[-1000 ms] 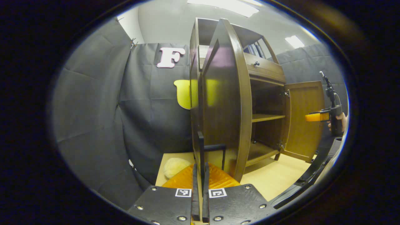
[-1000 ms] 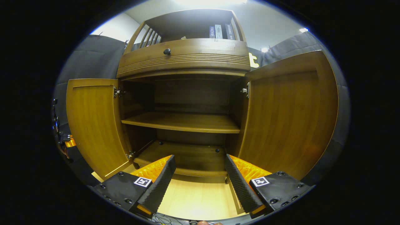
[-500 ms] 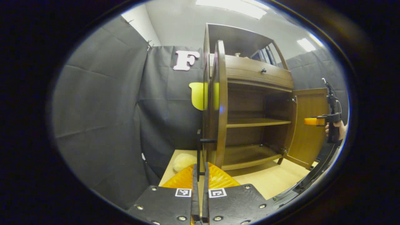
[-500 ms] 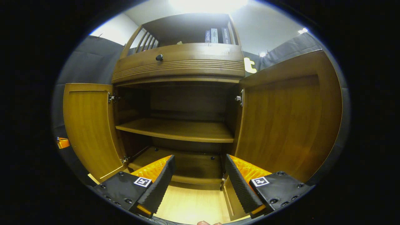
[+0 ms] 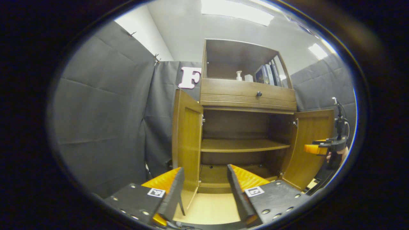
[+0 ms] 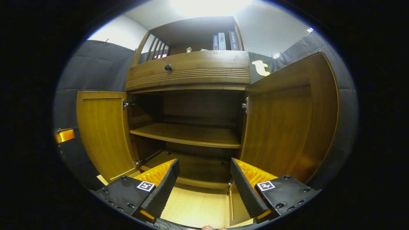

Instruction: Open the right door of the double-door shoe cabinet with the right hand, and open the left door with the left hand.

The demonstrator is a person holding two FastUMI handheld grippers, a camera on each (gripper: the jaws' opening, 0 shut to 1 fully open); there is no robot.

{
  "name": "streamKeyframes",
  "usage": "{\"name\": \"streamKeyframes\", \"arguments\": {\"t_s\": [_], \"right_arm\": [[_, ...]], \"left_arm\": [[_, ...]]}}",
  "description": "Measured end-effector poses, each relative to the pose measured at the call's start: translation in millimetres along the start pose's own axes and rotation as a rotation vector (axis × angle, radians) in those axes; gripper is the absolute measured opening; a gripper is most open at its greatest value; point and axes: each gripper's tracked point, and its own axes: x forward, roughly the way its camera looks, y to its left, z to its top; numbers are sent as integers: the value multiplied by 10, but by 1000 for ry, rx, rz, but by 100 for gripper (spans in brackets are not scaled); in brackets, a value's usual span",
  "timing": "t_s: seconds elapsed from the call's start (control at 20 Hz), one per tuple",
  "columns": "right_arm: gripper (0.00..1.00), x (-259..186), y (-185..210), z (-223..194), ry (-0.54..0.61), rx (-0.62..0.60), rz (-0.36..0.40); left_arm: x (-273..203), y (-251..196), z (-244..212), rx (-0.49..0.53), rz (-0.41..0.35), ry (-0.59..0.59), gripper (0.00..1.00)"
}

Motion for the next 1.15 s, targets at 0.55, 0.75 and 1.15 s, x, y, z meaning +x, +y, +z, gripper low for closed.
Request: {"name": "streamKeyframes", "arguments": {"t_s": [0.55,0.75,1.15], "right_arm": [[97,-520,250,50,-77,-10,232],[97,-590,255,-7,-78,-19,255],[97,-605,211,-73,-47,-25,206]], "left_arm": [[-335,-679,183,-80,165,-66,95],[-428,-797,200,-33,164,-16,95],[-388,-752,64,-10,142,26,95]]}}
